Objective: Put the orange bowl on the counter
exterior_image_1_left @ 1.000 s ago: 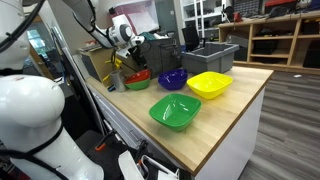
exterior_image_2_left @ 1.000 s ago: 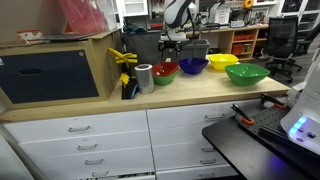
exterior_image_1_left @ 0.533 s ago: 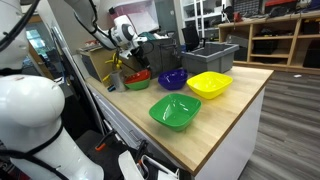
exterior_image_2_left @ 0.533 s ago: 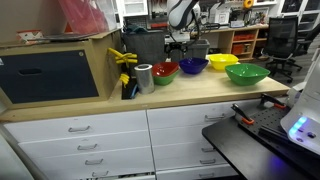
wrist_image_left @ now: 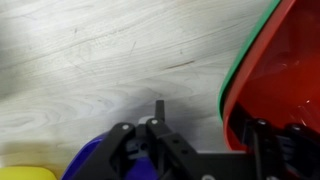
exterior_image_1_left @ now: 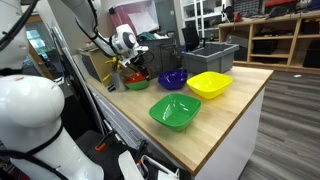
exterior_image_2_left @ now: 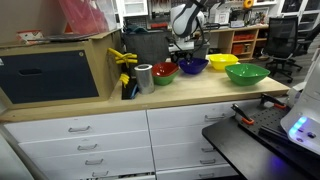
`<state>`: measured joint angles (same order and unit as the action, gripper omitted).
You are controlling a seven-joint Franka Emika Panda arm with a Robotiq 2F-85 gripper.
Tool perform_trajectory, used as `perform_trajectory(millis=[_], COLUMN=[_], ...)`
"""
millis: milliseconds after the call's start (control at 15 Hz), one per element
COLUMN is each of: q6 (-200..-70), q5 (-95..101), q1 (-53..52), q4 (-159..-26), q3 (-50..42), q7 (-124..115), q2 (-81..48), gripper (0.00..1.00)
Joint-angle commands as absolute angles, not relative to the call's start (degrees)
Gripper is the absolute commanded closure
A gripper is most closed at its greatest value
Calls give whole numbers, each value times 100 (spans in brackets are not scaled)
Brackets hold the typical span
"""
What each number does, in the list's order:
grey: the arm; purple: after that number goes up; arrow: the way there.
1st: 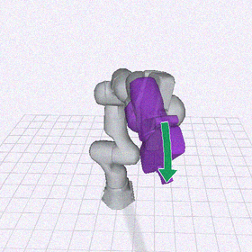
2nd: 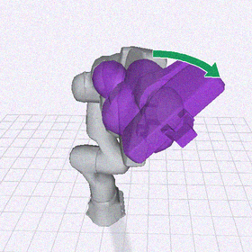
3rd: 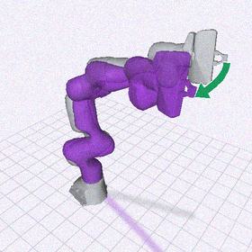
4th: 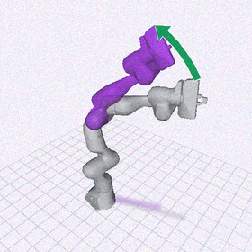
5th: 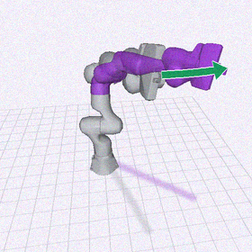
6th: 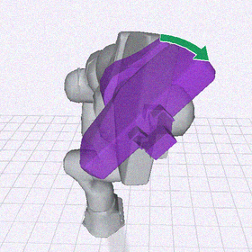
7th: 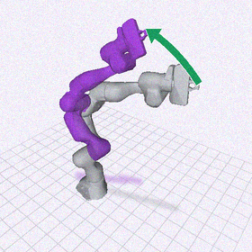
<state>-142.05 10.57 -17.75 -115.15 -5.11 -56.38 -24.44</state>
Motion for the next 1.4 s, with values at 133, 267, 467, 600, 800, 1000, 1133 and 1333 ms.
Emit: perform_trajectory(millis=[133,267,467,600,800,1000,1133,1333], q6=[-14255,-14260,-14278,-14344,-14374,-14416,-14346,-14181], q5=[1042,1000,930,900,884,915,885,734], q1=[-1722,-1713,-1699,-1705,-1691,-1668,-1629,-1503], q4=[-11661,-11659,-11671,-11678,-11666,-11714,-11772,-11866], q3=[-376,-318,-218,-154,-83,-39,-8,114], q7=[-5778,-5748,-5710,-5696,-5682,-5685,-5648,-5525], q2=[-2196,-2160,-2078,-1967,-1758,-1494,-1256,-861], gripper=[80,95,100,99,99,99,99,99])
